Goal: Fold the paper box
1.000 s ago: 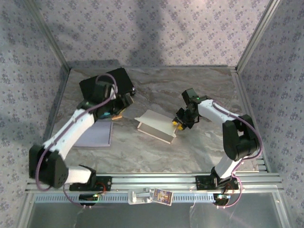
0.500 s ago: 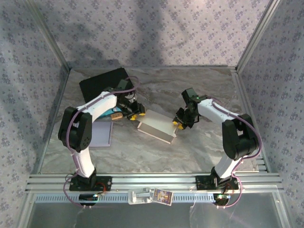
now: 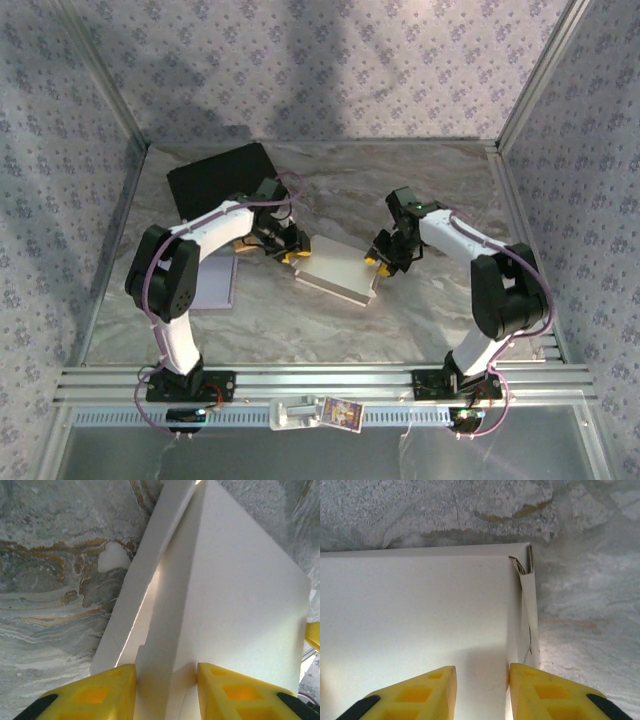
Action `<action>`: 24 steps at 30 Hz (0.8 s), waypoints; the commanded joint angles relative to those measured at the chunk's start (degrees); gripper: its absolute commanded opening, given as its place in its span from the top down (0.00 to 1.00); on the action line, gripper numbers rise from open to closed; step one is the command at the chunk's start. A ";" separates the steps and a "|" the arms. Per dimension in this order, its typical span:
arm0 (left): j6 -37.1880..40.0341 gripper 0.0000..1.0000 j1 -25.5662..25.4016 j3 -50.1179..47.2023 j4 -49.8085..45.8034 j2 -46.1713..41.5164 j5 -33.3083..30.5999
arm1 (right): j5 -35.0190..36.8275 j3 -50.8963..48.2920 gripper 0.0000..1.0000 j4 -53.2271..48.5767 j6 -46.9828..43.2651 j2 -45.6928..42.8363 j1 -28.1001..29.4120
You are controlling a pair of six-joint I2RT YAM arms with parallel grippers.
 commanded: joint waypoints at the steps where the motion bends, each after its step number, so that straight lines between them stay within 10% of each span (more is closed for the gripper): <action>1: -0.23 0.65 -0.99 -0.75 1.01 -2.24 0.22 | -2.42 -1.34 0.64 -2.58 -1.04 -3.88 -0.14; 24: -2.46 0.68 -3.07 -2.24 3.62 -2.99 0.66 | -4.82 -10.46 0.63 2.81 0.88 -8.14 0.05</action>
